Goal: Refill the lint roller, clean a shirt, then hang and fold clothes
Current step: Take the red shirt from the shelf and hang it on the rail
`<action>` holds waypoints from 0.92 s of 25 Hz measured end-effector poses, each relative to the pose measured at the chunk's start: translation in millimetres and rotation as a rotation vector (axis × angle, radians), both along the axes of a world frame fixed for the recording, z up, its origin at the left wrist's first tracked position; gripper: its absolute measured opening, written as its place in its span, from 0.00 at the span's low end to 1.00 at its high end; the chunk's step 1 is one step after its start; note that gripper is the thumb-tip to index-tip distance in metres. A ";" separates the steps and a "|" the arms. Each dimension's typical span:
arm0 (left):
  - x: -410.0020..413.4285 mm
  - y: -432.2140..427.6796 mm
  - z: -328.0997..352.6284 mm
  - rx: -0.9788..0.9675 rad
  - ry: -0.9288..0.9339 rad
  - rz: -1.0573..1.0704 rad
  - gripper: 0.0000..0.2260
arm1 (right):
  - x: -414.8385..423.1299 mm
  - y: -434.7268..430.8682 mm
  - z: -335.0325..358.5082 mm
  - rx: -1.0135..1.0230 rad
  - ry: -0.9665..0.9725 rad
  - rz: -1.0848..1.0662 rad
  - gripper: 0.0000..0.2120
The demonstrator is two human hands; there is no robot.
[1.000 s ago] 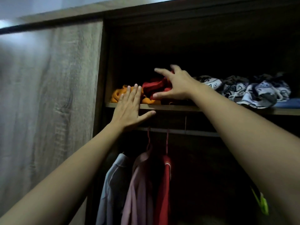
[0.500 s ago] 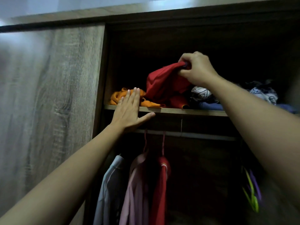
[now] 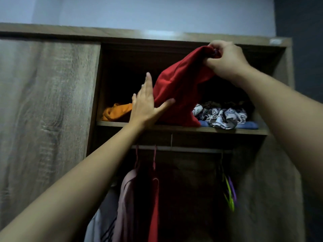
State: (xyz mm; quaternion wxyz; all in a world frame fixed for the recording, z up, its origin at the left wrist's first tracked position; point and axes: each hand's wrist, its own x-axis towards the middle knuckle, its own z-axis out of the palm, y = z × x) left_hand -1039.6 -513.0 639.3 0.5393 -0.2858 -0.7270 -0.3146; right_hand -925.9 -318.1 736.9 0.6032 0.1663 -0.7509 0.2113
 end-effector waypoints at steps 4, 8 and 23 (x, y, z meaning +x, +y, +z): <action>35.5 34.0 23.9 0.035 0.099 -0.304 0.46 | 37.7 24.0 -1.6 0.009 0.027 -0.051 0.09; 86.2 63.4 34.4 0.042 0.224 -0.454 0.32 | 67.8 45.3 -8.7 0.047 0.030 -0.097 0.08; 180.0 105.0 -5.8 0.120 0.191 -0.314 0.12 | 132.5 91.7 -58.2 0.000 0.000 0.022 0.09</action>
